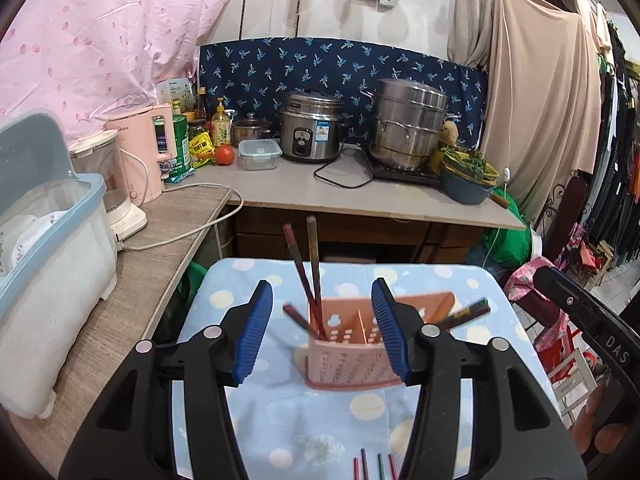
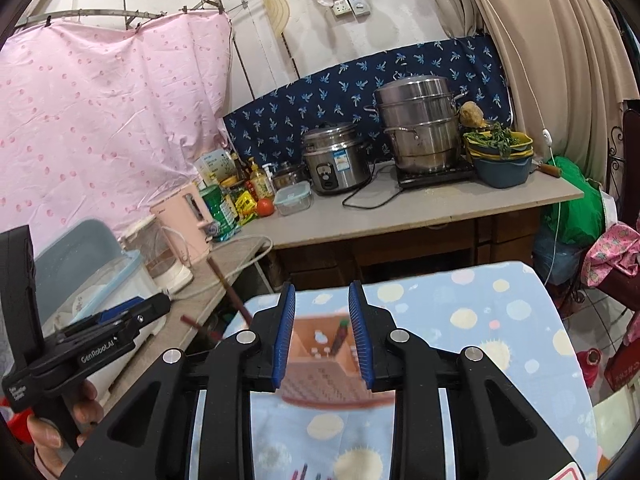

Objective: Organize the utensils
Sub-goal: 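Move both open tools back down to the remaining chopsticks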

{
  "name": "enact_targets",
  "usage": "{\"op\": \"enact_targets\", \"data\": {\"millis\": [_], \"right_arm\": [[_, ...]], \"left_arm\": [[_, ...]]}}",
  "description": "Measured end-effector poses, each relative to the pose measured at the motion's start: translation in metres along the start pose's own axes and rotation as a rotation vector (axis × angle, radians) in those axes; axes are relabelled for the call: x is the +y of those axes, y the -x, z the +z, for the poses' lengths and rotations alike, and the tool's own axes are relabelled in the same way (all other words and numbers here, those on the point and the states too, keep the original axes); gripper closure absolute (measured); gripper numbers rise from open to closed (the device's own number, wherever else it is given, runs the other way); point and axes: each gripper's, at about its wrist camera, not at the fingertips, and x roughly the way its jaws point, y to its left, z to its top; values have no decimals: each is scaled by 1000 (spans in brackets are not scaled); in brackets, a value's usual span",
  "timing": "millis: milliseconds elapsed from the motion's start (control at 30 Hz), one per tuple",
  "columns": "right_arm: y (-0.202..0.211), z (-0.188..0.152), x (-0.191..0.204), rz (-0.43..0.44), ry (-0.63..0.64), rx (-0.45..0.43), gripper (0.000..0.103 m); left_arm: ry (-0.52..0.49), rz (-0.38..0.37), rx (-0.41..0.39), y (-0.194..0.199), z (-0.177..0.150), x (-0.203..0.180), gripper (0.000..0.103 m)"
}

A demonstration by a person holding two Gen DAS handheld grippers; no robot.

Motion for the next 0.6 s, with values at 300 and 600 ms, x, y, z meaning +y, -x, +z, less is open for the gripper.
{"op": "enact_targets", "data": {"millis": [300, 600], "right_arm": [[46, -85, 2, 0, 44, 114, 76], [68, -181, 6, -14, 38, 265, 76]], "left_arm": [[-33, 7, 71, 27, -67, 4, 48], [-62, 46, 186, 29, -149, 6, 48]]}}
